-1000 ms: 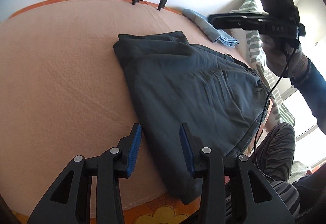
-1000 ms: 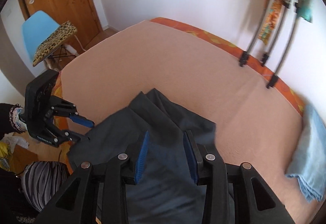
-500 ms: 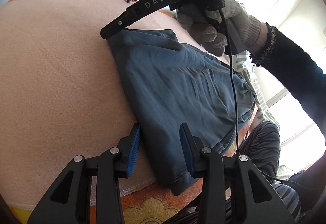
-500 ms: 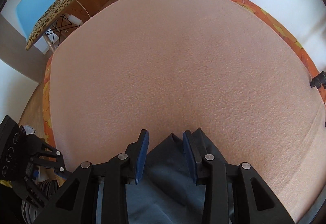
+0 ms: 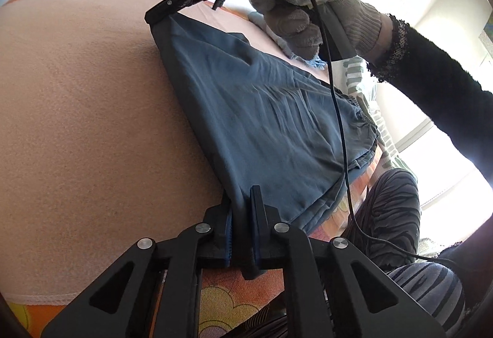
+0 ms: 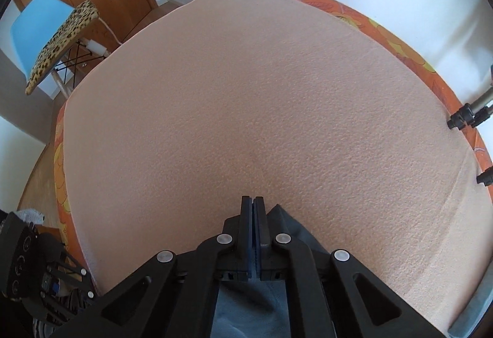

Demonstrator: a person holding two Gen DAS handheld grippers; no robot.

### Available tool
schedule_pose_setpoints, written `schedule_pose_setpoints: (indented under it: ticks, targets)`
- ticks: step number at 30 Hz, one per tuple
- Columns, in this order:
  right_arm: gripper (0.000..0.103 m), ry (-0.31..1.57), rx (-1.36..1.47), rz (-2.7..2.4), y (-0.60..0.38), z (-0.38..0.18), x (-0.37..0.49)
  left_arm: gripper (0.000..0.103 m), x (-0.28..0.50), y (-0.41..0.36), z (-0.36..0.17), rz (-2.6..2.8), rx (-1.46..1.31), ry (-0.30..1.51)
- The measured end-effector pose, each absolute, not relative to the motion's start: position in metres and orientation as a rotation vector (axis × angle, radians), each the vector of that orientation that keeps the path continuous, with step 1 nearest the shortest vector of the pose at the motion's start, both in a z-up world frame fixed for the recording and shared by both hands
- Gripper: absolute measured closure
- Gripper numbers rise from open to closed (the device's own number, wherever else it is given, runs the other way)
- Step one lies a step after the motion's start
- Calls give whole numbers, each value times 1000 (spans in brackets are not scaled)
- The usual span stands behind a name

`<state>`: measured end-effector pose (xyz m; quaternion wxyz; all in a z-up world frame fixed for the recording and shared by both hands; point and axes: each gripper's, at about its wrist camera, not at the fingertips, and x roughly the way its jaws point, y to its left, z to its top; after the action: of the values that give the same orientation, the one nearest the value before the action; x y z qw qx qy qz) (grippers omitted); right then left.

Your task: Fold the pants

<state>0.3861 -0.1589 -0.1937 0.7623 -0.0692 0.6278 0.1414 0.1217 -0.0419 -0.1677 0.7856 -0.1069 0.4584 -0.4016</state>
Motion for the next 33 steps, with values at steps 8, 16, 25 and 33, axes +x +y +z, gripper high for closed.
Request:
schedule_pose_setpoints:
  ticks: [8,16,25,33]
  targets:
    - [103,1337,-73,198,-187,-202,396,97,116,-39,-165,-848,-216,995]
    - [68,1203,49,100,-222,-153,383,87,118,-30,-167,-821,-248,1040]
    - [56,1084,77,94,-229,-89,289,80,136,14,-126,-681,-280,989]
    - [45,958,160,33,-241,-42,215,80,146,29,-36,-588,-151,892]
